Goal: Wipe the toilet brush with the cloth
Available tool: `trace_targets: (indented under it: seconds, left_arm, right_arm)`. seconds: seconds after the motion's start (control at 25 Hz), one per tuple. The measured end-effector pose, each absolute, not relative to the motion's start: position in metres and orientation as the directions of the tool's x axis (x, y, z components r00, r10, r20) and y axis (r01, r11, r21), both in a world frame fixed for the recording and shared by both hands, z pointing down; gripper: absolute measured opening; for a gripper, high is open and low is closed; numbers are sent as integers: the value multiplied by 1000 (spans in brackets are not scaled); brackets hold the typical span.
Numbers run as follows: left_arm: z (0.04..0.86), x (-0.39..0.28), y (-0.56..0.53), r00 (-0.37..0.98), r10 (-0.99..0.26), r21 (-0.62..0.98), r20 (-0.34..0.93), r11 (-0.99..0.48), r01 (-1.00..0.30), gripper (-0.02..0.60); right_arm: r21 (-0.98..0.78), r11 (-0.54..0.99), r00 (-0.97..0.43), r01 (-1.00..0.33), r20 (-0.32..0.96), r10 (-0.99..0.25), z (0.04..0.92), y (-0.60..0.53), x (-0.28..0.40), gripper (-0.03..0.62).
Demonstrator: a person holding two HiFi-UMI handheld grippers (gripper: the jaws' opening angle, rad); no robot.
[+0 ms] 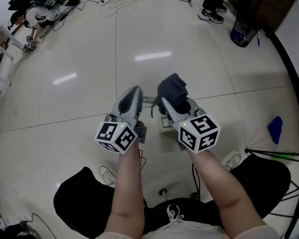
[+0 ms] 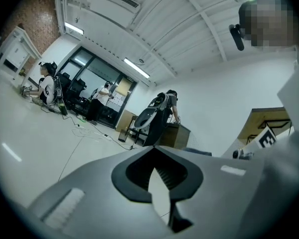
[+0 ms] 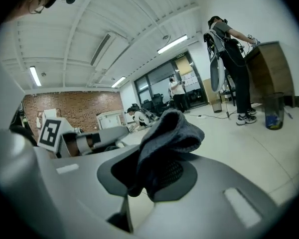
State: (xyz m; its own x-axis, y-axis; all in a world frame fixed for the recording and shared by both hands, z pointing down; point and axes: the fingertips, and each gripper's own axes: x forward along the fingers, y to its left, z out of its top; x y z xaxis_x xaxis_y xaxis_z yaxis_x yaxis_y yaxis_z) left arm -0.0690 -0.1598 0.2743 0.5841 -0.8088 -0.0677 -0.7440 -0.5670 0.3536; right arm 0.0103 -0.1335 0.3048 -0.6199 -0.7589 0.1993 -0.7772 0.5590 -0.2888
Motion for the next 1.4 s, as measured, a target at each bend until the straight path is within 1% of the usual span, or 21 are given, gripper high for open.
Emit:
trace_targets:
  seconds: [0.16,0.32,0.48,0.6,0.72,0.92,1.04,1.2,1.28,1.4]
  left_arm:
    - [274,-68,-160,573,-816,328,-74,-563,-759,6]
    - [273,-68,-159,558,-826,306,-73,-551,-776,6]
    - [274,-66,-158,565,-822,283,-69,-559,-779,6]
    - [274,-63,-156,581,-811,290,-74,-575,-765,6]
    - [273,-64,-155,588,-804,333,-89,-581,-743,6]
    - [274,-64,-156,603,-794,312,-73,-593,-743,6]
    - [274,-60,-153,622,-780,327,-69,-607,-725,6]
    - [272,-54,-153,671,-738,369,-72,-645,-669,6]
    - [273,-51,-152,690,-722,362,-52,-657,-661,6]
    - [272,-49,-150,713,-701,356,-23,-672,-650,6]
  right_arm:
    - [-320,464,-553,-826,300,-777,366,-129,38,72]
    - [-324,404,-510,-855,391,-766,426,-122,50,72]
    - [-308,357,-469,-882,497,-730,491,-114,57,72]
    - [-305,349,-463,-886,585,-665,537,-101,53,72]
    - [-315,337,-460,-888,629,-627,559,-91,50,74]
    - [-331,303,-449,-893,666,-596,556,-79,53,74]
    - [-316,355,-472,-880,667,-577,536,-62,38,74]
    - [-270,506,-552,-819,613,-566,485,-52,-7,74]
    - [-183,612,-589,-769,574,-569,451,-54,-31,74]
    - [25,729,-608,-684,532,-589,400,-66,-58,74]
